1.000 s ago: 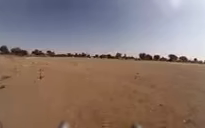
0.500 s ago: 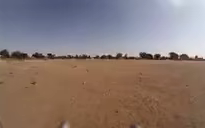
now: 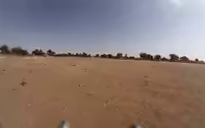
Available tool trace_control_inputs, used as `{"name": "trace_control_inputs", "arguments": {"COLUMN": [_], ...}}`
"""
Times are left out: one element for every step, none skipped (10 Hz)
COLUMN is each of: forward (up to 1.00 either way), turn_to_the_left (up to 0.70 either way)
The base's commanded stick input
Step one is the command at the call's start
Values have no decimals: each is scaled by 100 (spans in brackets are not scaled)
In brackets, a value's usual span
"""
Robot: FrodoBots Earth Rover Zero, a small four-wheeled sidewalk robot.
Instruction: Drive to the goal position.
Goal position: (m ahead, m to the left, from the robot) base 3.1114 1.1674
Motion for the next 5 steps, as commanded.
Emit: {"name": "trace_control_inputs", "arguments": {"forward": [70,70,70,70,70], "turn_to_the_left": [0,0,0,0,0]}}
